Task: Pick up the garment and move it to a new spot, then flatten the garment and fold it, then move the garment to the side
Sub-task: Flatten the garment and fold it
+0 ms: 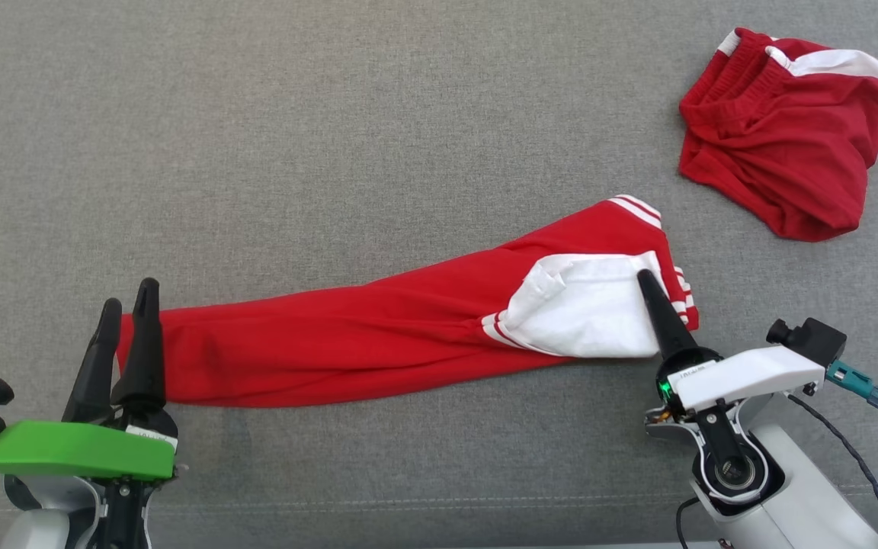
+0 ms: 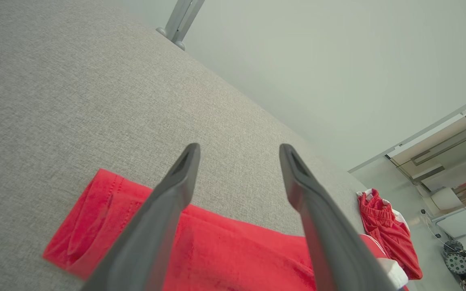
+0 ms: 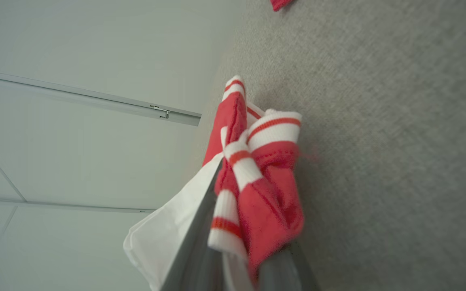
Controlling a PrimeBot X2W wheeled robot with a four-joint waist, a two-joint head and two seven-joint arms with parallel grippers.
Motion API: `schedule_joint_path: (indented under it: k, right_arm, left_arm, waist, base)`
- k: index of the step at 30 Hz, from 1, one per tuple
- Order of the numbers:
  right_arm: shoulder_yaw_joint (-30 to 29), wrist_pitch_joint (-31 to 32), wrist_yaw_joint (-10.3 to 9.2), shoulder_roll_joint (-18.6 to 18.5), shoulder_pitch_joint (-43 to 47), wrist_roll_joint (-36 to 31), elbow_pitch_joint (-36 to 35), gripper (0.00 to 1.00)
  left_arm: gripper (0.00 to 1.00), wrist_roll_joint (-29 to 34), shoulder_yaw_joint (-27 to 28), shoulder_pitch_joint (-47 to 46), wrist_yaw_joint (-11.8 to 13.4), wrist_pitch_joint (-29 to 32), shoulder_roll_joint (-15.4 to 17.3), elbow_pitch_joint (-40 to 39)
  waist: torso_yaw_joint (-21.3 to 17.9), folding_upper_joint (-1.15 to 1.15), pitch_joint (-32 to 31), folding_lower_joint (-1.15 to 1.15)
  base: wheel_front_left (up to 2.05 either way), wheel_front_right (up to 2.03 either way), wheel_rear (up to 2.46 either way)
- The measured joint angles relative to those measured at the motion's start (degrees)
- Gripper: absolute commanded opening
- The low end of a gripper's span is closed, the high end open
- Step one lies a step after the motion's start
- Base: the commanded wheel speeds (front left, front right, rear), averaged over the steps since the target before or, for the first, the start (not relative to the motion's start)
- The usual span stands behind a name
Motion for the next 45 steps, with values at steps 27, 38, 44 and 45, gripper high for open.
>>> schedule_joint_path:
  k: [27,38,44,45]
  right_arm:
    - [-9.8,1.1,-1.26,-20.0,-3.6,-3.3,-0.9,0.00]
    - [-5.6,1.3,-1.81,-24.9,-3.1,-12.5,-8.5,0.00]
    - [-0.4,3.1,-1.79,-25.8,-4.7,-18.5,-13.0,0.00]
    - [0.7,3.6,-1.83,-25.8,-5.0,-19.7,-13.9,0.00]
  left_arm:
    - [1.00,0.1,-0.6,4.1,1.2,-0.9,-1.5,-4.8]
    - [1.00,0.3,-3.9,3.7,1.2,0.0,-3.4,-4.6]
    - [1.00,0.5,-4.9,3.0,1.0,0.0,-4.2,-2.5]
    - [1.00,0.5,-5.1,2.9,0.9,0.0,-4.5,-2.1]
  waist:
    - [-4.7,0.00,-1.2,0.00]
    - [-2.9,0.00,1.2,0.00]
    - [-0.5,0.00,1.0,0.00]
    - [0.0,0.00,0.9,0.00]
  base:
    - [0.00,0.00,0.00]
    - [0.00,0.00,0.00]
    - [0.00,0.00,0.00]
    - [0.00,0.00,0.00]
